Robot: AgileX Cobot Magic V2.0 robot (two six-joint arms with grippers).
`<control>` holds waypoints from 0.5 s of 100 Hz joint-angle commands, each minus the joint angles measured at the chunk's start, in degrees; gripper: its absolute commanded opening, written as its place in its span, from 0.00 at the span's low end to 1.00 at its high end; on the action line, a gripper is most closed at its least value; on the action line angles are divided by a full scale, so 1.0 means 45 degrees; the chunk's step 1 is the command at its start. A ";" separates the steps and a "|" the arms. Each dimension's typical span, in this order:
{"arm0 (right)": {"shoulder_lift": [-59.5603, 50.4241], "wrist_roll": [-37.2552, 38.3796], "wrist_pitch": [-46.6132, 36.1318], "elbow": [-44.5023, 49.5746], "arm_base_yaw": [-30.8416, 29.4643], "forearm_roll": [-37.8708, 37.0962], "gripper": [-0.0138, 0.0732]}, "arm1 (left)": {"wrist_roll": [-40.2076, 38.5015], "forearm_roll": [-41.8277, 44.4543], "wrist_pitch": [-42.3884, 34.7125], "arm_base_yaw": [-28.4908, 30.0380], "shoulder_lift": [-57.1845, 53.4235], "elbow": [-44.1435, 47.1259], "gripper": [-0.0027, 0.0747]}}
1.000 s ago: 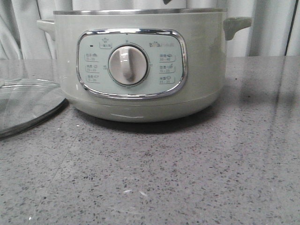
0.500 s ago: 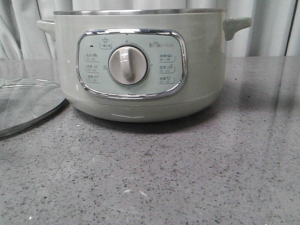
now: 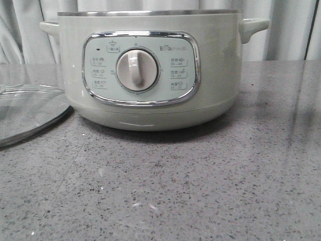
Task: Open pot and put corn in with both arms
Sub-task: 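Lower the corn cob into the pot and open the right gripper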
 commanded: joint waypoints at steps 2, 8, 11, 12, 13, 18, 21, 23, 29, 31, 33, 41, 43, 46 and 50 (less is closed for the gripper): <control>-0.1596 -0.0173 -0.1539 0.0928 -0.0108 -0.0036 0.15 | 0.0005 -0.0485 -0.0014 -0.0032 -0.0421 -0.0357 0.01; -0.2456 -0.0173 -0.1733 0.1662 -0.0108 -0.0062 0.15 | 0.0005 -0.0485 0.0393 -0.0032 -0.0768 -0.0357 0.01; -0.2829 -0.0173 -0.1868 0.2034 -0.0108 -0.0097 0.15 | 0.0005 -0.0485 0.0537 -0.0032 -0.0907 -0.0357 0.01; -0.2922 -0.0173 -0.1908 0.2224 -0.0108 -0.0098 0.15 | 0.0005 -0.0485 0.0572 -0.0032 -0.0983 -0.0357 0.01; -0.3115 -0.0173 -0.1991 0.2322 -0.0108 -0.0098 0.15 | 0.0005 -0.0485 0.0622 -0.0032 -0.1020 -0.0357 0.01; -0.3832 -0.0173 -0.2266 0.3002 -0.0108 -0.0233 0.14 | 0.0005 -0.0485 0.0859 -0.0032 -0.1224 -0.0357 0.01; -0.4234 -0.0173 -0.2405 0.3488 -0.0108 -0.0333 0.14 | 0.0005 -0.0485 0.0992 -0.0032 -0.1346 -0.0357 0.01; -0.4539 -0.0150 -0.2491 0.3774 -0.0108 -0.0360 0.14 | 0.0005 -0.0485 0.1112 -0.0032 -0.1371 -0.0357 0.01; -0.5372 -0.0149 -0.2643 0.4484 -0.0108 -0.0352 0.14 | 0.0005 -0.0631 0.1412 -0.0032 -0.1545 -0.0357 0.01; -0.5633 -0.0149 -0.2710 0.4733 -0.0108 -0.0352 0.14 | 0.0005 -0.0658 0.1506 -0.0032 -0.1609 -0.0357 0.01; -0.5809 -0.0149 -0.2739 0.4969 -0.0108 -0.0352 0.14 | 0.0005 -0.0658 0.1545 -0.0032 -0.1639 -0.0357 0.01; -0.6844 -0.0149 -0.2921 0.5715 -0.0108 -0.0446 0.10 | 0.0005 -0.0658 0.1762 -0.0032 -0.1777 -0.0357 0.01; -0.7107 -0.0149 -0.2977 0.5904 -0.0108 -0.0477 0.10 | 0.0005 -0.0658 0.1768 -0.0032 -0.1801 -0.0357 0.01; -0.7460 -0.0149 -0.3127 0.6140 -0.0108 -0.0512 0.11 | 0.0005 -0.0658 0.1768 -0.0032 -0.1823 -0.0357 0.01; -0.7986 -0.0149 -0.3319 0.6456 -0.0131 -0.0660 0.11 | 0.0005 -0.0658 0.1797 -0.0032 -0.1823 -0.0357 0.01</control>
